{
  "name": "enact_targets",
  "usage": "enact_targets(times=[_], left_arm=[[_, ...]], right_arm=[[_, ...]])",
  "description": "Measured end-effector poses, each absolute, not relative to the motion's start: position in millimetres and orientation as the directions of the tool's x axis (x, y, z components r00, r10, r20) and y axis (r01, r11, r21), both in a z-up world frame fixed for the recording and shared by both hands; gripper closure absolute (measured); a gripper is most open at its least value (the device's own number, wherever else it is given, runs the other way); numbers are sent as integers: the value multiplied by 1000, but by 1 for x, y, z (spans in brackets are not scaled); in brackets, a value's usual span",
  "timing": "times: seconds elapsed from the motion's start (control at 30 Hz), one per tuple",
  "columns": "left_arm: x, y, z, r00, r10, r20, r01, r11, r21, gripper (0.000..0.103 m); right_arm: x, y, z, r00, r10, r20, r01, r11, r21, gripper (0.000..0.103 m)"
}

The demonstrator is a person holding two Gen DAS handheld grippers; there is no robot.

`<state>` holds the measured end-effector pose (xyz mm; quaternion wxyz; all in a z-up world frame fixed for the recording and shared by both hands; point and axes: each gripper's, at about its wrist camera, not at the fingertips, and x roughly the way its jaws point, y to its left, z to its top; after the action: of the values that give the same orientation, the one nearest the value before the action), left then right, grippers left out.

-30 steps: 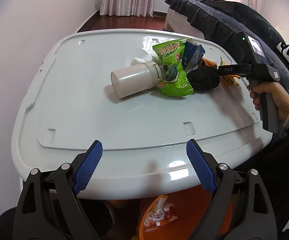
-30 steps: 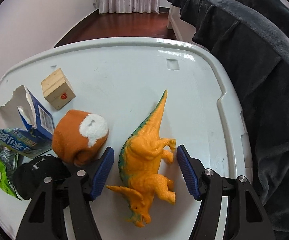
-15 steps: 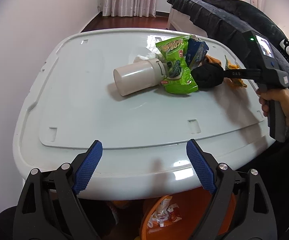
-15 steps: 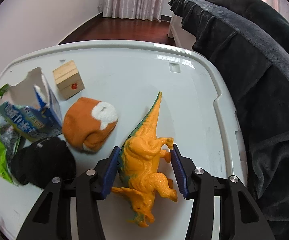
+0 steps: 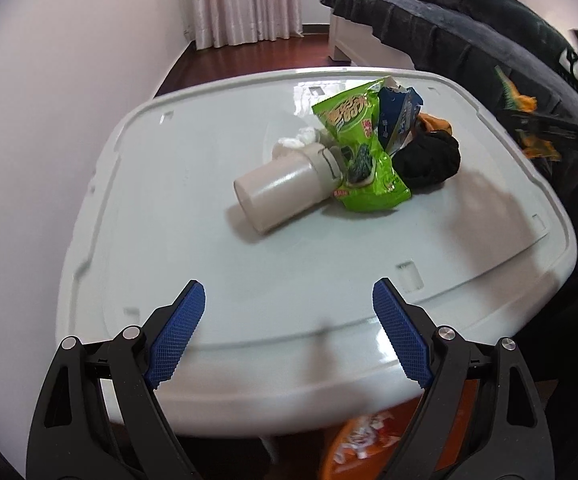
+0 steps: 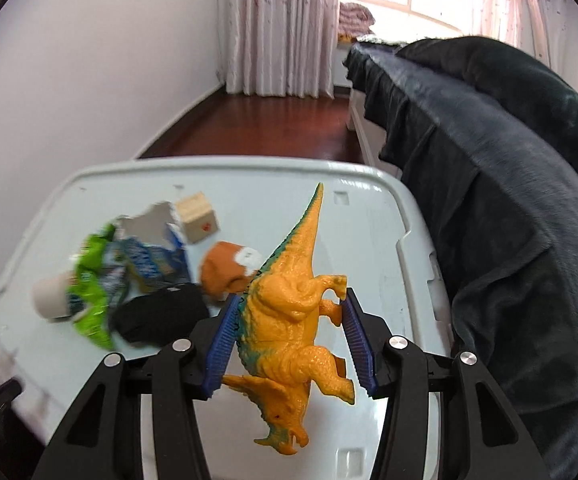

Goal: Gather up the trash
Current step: 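Grasp the white cylindrical cup with the left tool while the right tool holds the dinosaur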

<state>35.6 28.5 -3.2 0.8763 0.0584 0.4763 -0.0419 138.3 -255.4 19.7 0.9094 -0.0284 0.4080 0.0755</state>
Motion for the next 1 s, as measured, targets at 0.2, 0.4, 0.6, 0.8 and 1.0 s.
enact_targets(times=[0.2,0.4,0.6,0.8,1.0], left_arm=[[72,29,-4,545,-14,-838,248,958,145,20],[105,39,-22,520,-24,-854,341,922,182,20],[125,34,-37,528,-51,-848,425,880,211,20],[147,34,-53,527,-68,-847,452,866,212,20],[162,38,-60,510,-132,-850,436,892,123,53]], right_arm=[[113,-256,27,674,163,-721,-200,979,34,53],[123,-262,18,647,177,-742,-184,980,73,53],[128,-254,12,634,181,-751,-193,979,72,53],[135,-244,8,627,181,-758,-200,977,68,53],[139,-237,4,614,181,-769,-209,976,63,53]])
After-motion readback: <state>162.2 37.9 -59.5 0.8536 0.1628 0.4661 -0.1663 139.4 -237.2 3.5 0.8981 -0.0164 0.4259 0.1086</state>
